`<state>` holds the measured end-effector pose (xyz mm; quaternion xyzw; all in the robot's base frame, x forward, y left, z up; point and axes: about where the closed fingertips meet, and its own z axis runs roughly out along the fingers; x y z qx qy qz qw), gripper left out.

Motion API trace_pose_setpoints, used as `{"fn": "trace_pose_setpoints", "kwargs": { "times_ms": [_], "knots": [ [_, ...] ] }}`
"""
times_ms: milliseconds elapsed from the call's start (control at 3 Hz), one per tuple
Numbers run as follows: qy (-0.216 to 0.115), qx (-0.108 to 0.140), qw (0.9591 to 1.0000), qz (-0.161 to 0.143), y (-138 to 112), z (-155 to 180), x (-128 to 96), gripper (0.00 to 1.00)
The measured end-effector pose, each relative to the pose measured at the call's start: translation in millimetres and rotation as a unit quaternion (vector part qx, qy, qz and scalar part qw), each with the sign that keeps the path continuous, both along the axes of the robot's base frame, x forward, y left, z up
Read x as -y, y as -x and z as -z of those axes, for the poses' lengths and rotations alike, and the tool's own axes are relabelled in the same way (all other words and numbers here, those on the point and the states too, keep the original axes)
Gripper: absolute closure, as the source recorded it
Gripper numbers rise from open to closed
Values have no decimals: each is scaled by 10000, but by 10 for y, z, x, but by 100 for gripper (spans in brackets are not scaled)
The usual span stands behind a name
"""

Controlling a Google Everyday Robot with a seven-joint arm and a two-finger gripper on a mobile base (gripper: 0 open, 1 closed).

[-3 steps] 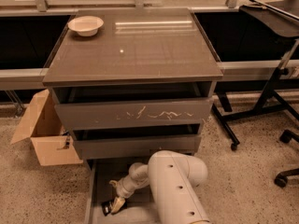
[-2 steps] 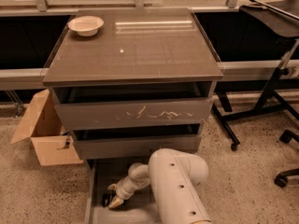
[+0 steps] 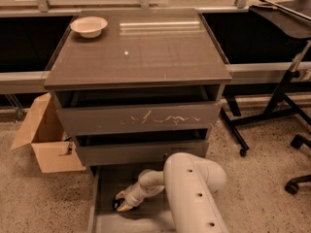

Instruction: Pick rxbar chocolate from bottom drawer and place on counter

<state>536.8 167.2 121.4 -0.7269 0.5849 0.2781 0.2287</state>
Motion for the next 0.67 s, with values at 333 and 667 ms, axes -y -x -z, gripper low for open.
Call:
{"fn": "trace_pose_setpoints", "kwargs": {
  "times_ms": [333,667],
  "knots": [
    [-431,422,9980,-169,-15,-403,171,100],
    [-1148,782,9897,-357,-47,-824,369,100]
  ]
}}
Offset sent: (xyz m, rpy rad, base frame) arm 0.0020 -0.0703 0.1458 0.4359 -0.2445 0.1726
